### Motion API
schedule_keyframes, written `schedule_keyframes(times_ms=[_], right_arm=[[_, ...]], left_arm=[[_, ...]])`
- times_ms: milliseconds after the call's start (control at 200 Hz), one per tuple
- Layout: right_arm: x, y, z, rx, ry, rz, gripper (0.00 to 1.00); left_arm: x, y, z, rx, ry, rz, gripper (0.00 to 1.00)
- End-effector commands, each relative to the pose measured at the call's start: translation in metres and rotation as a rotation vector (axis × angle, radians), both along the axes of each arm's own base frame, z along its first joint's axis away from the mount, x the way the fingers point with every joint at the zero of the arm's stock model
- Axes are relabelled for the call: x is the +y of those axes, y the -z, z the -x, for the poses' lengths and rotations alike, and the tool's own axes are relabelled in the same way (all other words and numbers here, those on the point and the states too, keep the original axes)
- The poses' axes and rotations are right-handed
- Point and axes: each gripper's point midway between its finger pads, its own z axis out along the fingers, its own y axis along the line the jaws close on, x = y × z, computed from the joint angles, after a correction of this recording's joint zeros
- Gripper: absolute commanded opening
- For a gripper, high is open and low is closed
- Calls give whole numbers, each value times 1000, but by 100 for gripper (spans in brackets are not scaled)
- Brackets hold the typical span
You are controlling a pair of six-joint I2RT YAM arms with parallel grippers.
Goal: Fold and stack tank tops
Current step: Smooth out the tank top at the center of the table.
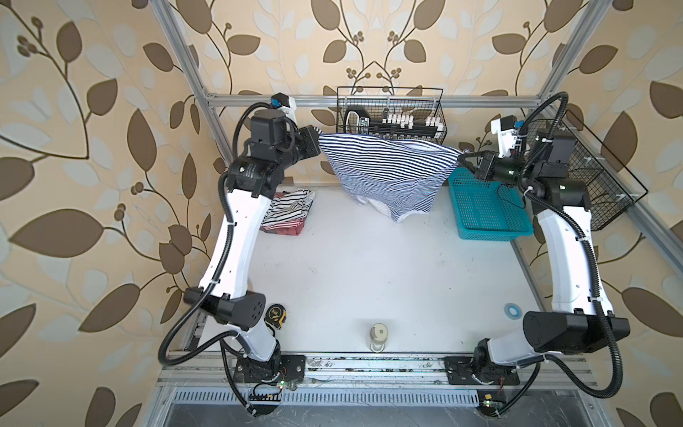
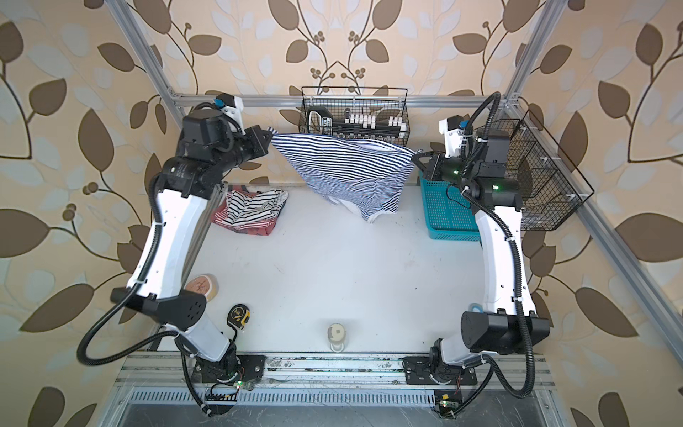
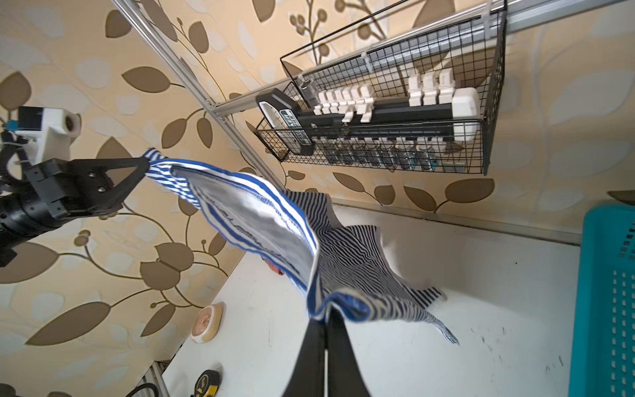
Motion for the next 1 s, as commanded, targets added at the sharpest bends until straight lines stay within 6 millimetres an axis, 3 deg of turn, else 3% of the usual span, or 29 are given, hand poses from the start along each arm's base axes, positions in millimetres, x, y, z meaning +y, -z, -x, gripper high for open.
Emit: schedule_keyframes(times_ms=[0, 55, 75, 175, 275, 445, 555, 565, 665, 790, 890, 995], right_arm=[[8, -24, 32, -75, -44, -18, 0], [11, -32, 44, -106, -53, -26, 0], [11, -35, 48, -117, -54, -30, 0], [15, -46, 62, -156, -72, -39, 0], [19, -47, 64, -158, -93, -57, 0], [19, -19, 31, -74, -116, -102, 0], [17, -1, -7, -21, -127, -124, 0], [17, 0, -10, -20, -128, -124, 0], [15, 5, -47, -2, -127, -141, 0], [18, -16, -82, -56, -140, -172, 0], [25, -45, -92, -124, -182, -210, 0], [32, -75, -86, -212, -221, -227, 0]], left_arm=[[1, -14, 21, -69, 21, -2, 0], [1, -21, 33, -92, 34, 0, 0], [1, -10, 32, -66, 33, -5, 0], [1, 1, 33, -43, 39, -28, 0], [-1, 13, 32, -2, 54, -44, 0], [-5, 46, 7, 71, 41, -76, 0], [-1, 67, -29, 114, -9, -122, 0], [0, 60, -30, 99, -13, -119, 0], [5, 57, -65, 98, -46, -120, 0], [12, 31, -97, 33, -52, -43, 0], [18, -6, -99, -72, -39, 26, 0], [19, -34, -87, -169, -23, 46, 0]])
